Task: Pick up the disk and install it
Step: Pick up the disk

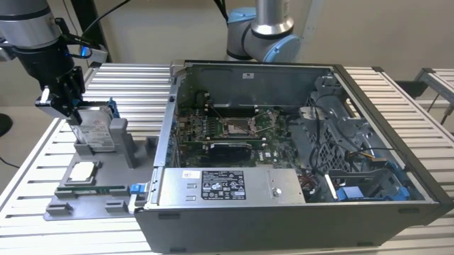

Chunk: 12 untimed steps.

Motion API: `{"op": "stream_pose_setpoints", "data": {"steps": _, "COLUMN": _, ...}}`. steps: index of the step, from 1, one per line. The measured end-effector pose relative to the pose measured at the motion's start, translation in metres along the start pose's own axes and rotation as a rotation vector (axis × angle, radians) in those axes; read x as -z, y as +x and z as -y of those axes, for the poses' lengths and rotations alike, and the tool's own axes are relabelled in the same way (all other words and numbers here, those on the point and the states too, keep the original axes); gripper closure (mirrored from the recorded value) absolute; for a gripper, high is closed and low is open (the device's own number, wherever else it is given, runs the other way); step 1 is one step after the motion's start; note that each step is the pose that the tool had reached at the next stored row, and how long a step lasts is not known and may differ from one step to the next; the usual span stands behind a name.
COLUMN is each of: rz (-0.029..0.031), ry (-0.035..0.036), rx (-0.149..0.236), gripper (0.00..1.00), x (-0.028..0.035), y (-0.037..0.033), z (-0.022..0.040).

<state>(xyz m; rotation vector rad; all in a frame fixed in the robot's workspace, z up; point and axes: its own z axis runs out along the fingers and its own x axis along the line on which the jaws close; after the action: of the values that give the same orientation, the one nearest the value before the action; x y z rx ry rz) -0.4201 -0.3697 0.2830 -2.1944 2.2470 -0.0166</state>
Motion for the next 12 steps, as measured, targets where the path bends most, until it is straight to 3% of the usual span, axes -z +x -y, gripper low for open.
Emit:
{"op": "stream_pose_setpoints", "data": {"steps": 3, "rz": -0.0038, "ry": 0.0002, "rx": 0.0, "gripper": 1.0, "x": 0.0, "y": -0.0014, "z": -0.0001}}
{"op": "stream_pose_setpoints", "data": {"steps": 12, "rz": -0.0022, "ry": 0.0, "rx": -0.004, "gripper": 1.0, "x": -0.0002, "y": -0.0015, "z": -0.0001}}
